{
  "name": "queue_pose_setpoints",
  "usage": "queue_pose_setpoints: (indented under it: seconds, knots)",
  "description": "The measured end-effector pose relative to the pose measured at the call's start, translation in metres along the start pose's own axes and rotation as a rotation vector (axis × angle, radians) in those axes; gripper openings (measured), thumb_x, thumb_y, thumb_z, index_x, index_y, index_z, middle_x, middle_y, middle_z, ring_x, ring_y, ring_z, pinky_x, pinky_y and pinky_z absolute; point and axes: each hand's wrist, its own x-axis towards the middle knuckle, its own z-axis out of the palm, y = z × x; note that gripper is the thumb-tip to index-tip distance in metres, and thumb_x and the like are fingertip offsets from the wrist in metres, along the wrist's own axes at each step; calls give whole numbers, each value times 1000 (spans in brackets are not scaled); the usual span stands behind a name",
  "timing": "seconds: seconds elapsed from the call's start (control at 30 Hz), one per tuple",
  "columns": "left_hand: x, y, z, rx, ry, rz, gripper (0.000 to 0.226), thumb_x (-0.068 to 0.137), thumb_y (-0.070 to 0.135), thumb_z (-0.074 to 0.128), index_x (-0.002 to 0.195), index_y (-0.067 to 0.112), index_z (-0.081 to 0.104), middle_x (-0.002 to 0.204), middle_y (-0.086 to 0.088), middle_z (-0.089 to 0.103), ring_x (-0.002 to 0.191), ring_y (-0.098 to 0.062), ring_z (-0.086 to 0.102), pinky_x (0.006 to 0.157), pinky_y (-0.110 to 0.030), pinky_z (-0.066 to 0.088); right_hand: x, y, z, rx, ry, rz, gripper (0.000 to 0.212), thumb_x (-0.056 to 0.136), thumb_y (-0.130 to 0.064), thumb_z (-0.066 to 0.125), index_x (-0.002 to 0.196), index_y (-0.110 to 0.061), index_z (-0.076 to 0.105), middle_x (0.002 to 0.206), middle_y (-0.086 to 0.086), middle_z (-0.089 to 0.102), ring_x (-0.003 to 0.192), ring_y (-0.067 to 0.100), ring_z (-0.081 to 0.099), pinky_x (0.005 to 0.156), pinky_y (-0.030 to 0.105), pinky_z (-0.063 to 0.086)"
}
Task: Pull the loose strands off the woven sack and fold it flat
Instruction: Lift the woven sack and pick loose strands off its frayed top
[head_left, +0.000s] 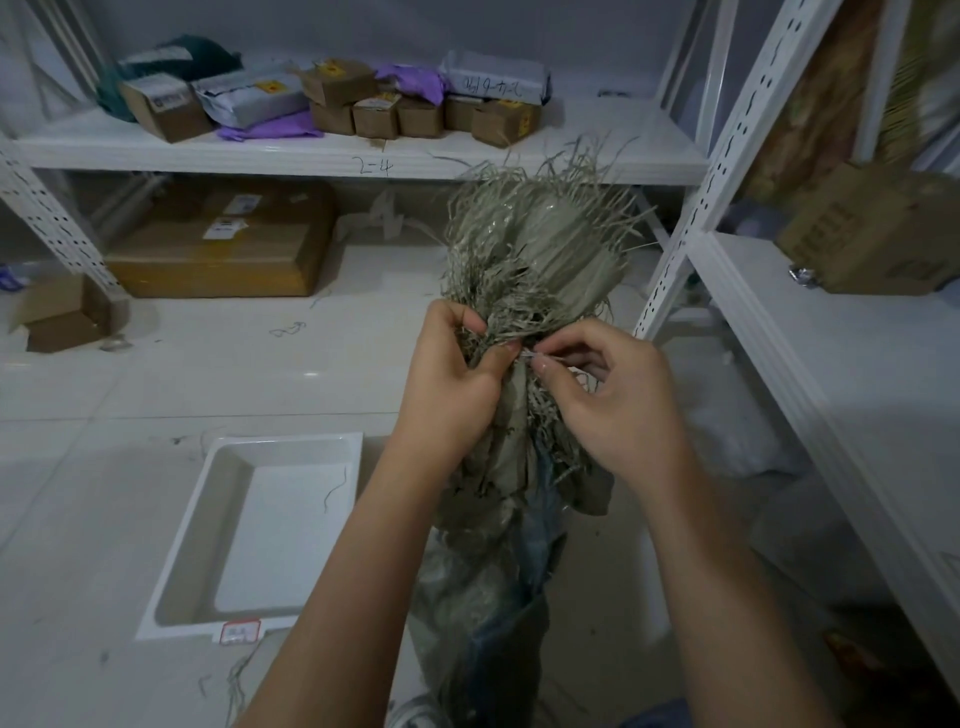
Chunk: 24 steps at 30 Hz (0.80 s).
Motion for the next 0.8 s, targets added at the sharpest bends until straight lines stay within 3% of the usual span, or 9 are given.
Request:
queue_pose_setpoints:
  seconds: [0.07, 0.13, 0.27, 0.37, 0.47, 0.53, 0.67, 0.8]
  knots:
    - [0, 0, 2, -5, 19, 1, 34, 88, 1, 57, 77, 25, 36, 75, 1, 52, 58, -10, 49, 48, -15, 40, 0, 0, 2, 21, 9, 5, 13, 84, -11, 66, 81, -23, 62, 83, -5, 67, 85, 12, 64, 80, 32, 55]
    - [0, 0, 3, -22, 44, -9, 35, 87, -1, 57, 77, 25, 37, 80, 1, 55, 70, -9, 54, 59, -15, 46, -1, 0, 3, 19, 16, 5, 13, 84, -10, 65, 81, -22, 61, 82, -3, 66, 84, 14, 65, 79, 35, 56]
    - [5, 3, -5, -132, 133, -25, 32, 87, -1, 57, 75, 23, 39, 84, -1, 59, 87, -21, 61, 79, -33, 52, -1, 0, -4, 94, 7, 16, 21, 85, -9, 63, 74, -25, 58, 77, -8, 64, 78, 7, 64, 76, 19, 53]
    - [5, 4, -8, -107, 93, -28, 29, 88, 7, 59, 78, 25, 39, 80, -4, 59, 75, -24, 60, 66, -31, 51, -4, -3, -5, 121, -15, 18, 24, 86, -10, 63, 75, -31, 57, 78, -13, 63, 80, 3, 63, 77, 13, 51]
    - [2, 2, -5, -125, 71, -92, 25, 86, 20, 64, 82, 27, 40, 92, -14, 62, 85, -29, 61, 74, -42, 48, -3, -4, -5, 71, 22, 22, 27, 86, -13, 63, 73, -35, 54, 77, -15, 62, 79, 5, 62, 76, 21, 54]
    - [1, 3, -3, -123, 34, -105, 25, 85, 26, 65, 87, 26, 40, 97, -18, 63, 85, -27, 61, 72, -39, 48, -2, -1, -6, 71, 25, 49, 28, 87, -14, 62, 73, -35, 52, 77, -14, 62, 80, 6, 63, 76, 24, 54]
    - [-1, -1, 0, -62, -88, -56, 43, 74, 35, 74, 97, 25, 38, 116, -18, 60, 104, -29, 63, 90, -44, 53, -1, 5, -5, 64, 6, 95, 31, 87, -8, 59, 73, -34, 49, 76, -9, 60, 80, 11, 63, 76, 29, 54]
    - [0, 1, 2, -7, -157, 65, 49, 73, 25, 78, 102, 20, 38, 113, -10, 59, 106, -20, 61, 91, -30, 51, 5, 8, -3, 87, 80, 99, 34, 86, -5, 59, 70, -32, 48, 71, -10, 59, 73, 8, 61, 69, 24, 52]
